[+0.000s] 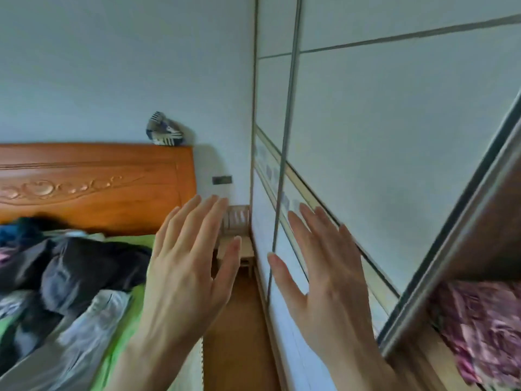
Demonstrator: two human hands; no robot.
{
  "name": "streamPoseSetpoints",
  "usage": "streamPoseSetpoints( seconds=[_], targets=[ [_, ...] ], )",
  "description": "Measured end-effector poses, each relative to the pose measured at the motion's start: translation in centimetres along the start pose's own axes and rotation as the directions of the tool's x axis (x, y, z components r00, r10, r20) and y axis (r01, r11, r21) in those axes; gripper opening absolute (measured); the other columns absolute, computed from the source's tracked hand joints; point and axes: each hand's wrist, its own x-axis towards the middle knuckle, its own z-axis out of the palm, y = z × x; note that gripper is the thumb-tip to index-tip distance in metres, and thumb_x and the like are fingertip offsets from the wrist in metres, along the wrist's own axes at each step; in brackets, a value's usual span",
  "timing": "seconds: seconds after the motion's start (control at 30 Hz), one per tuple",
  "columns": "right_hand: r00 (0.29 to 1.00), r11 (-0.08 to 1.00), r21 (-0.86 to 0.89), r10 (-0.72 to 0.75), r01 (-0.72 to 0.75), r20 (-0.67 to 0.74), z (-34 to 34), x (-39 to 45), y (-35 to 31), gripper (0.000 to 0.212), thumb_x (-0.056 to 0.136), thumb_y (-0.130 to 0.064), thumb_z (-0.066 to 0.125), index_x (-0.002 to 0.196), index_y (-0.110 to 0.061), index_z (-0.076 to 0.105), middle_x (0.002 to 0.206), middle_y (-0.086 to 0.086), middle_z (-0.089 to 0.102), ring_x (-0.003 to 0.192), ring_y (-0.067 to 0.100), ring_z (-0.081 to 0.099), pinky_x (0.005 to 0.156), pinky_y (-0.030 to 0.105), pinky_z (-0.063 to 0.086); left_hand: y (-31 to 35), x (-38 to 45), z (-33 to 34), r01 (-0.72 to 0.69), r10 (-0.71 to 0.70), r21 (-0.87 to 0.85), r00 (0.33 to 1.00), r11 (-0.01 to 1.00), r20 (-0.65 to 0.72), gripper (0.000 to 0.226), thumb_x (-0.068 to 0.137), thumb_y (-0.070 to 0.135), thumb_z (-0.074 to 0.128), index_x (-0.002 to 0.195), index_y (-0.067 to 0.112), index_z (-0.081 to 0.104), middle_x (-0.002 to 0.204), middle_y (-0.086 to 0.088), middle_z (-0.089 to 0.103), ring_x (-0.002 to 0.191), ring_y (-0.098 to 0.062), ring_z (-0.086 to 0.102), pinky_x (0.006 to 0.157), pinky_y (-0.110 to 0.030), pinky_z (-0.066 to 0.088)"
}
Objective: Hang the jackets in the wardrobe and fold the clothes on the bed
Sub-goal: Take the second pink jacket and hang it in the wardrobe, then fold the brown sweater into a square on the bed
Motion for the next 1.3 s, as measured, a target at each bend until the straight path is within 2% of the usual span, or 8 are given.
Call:
streamPoseSetpoints(
  seconds=[0.27, 0.43, 0.57, 0.67, 0.83, 0.93, 1.13, 1.3],
  targets=[
    [0.971, 0.969, 0.231, -0.134, 0.087, 0.197, 9.1, -0.3, -6.8, 0.058, 0.106, -0.053, 0.048, 0.152, -0.018, 0.050, 0.159, -0.004, 0.046, 0.154, 0.013, 0.031, 0.125, 0.047, 0.030, -9.2, -7.3, -3.8, 0.291, -0.303, 0.204, 0.953, 0.935, 0.025, 0.054, 0.105, 0.043, 0.046, 0.149, 0.012, 0.053, 0.154, -0.004, 0.053, 0.150, -0.024, 0.040, 0.121, -0.052, 0.035],
    [0.897, 0.904, 0.386, -0.315, 0.183, 0.312, 15.3, -0.8, -11.2, 0.060, 0.106, -0.058, 0.044, 0.154, -0.022, 0.047, 0.162, -0.005, 0.042, 0.155, 0.013, 0.029, 0.123, 0.050, 0.032, -13.0, -12.7, -6.9, 0.490, -0.494, 0.292, 0.867, 0.821, -0.066, 0.055, 0.103, 0.047, 0.046, 0.150, 0.018, 0.053, 0.156, 0.001, 0.051, 0.151, -0.021, 0.038, 0.118, -0.053, 0.037],
    [0.815, 0.826, 0.517, -0.450, 0.225, 0.366, 19.7, -0.6, -14.7, 0.060, 0.106, -0.058, 0.042, 0.155, -0.024, 0.045, 0.163, -0.005, 0.039, 0.156, 0.012, 0.026, 0.126, 0.044, 0.022, -14.6, -15.8, -8.6, 0.632, -0.615, 0.316, 0.771, 0.707, -0.168, 0.055, 0.103, 0.047, 0.046, 0.150, 0.019, 0.053, 0.156, 0.004, 0.051, 0.153, -0.020, 0.035, 0.121, -0.049, 0.034],
    [0.750, 0.734, 0.629, -0.562, 0.257, 0.349, 22.9, -0.1, -17.3, 0.059, 0.105, -0.055, 0.045, 0.155, -0.022, 0.046, 0.163, -0.004, 0.040, 0.155, 0.013, 0.027, 0.127, 0.044, 0.021, -15.0, -17.7, -9.5, 0.711, -0.664, 0.370, 0.698, 0.597, -0.270, 0.054, 0.103, 0.047, 0.047, 0.150, 0.021, 0.053, 0.157, 0.007, 0.049, 0.154, -0.017, 0.033, 0.124, -0.041, 0.028],
    [0.664, 0.580, 0.770, -0.689, 0.266, 0.289, 27.3, 0.8, -21.1, 0.059, 0.105, -0.054, 0.045, 0.154, -0.020, 0.047, 0.162, -0.003, 0.041, 0.155, 0.012, 0.027, 0.127, 0.045, 0.023, -15.8, -19.8, -10.4, 0.799, -0.703, 0.440, 0.585, 0.411, -0.405, 0.053, 0.104, 0.046, 0.049, 0.149, 0.020, 0.054, 0.156, 0.004, 0.051, 0.152, -0.017, 0.037, 0.120, -0.053, 0.035],
    [0.592, 0.475, 0.832, -0.771, 0.287, 0.236, 29.7, 0.7, -23.4, 0.060, 0.104, -0.052, 0.049, 0.153, -0.018, 0.048, 0.161, -0.001, 0.043, 0.154, 0.015, 0.030, 0.127, 0.046, 0.023, -16.0, -21.2, -10.0, 0.831, -0.709, 0.470, 0.522, 0.298, -0.474, 0.052, 0.103, 0.042, 0.053, 0.147, 0.015, 0.056, 0.154, 0.001, 0.053, 0.150, -0.019, 0.041, 0.118, -0.054, 0.038],
    [0.423, 0.313, 0.878, -0.895, 0.361, 0.145, 32.4, -1.6, -28.1, 0.060, 0.103, -0.052, 0.048, 0.151, -0.018, 0.050, 0.158, 0.004, 0.047, 0.151, 0.021, 0.035, 0.128, 0.043, 0.017, -15.3, -25.0, -10.5, 0.879, -0.706, 0.476, 0.359, 0.035, -0.611, 0.051, 0.104, 0.041, 0.052, 0.146, 0.013, 0.057, 0.150, 0.000, 0.057, 0.146, -0.020, 0.046, 0.117, -0.045, 0.041],
    [0.317, 0.192, 0.923, -0.945, 0.333, 0.082, 33.1, -5.7, -32.4, 0.059, 0.104, -0.051, 0.049, 0.151, -0.016, 0.048, 0.158, 0.003, 0.046, 0.152, 0.020, 0.035, 0.128, 0.047, 0.019, -14.1, -29.9, -11.1, 0.888, -0.690, 0.434, 0.218, -0.154, -0.690, 0.050, 0.103, 0.040, 0.052, 0.145, 0.013, 0.056, 0.146, -0.002, 0.059, 0.143, -0.022, 0.048, 0.118, -0.040, 0.039]
  ],
)
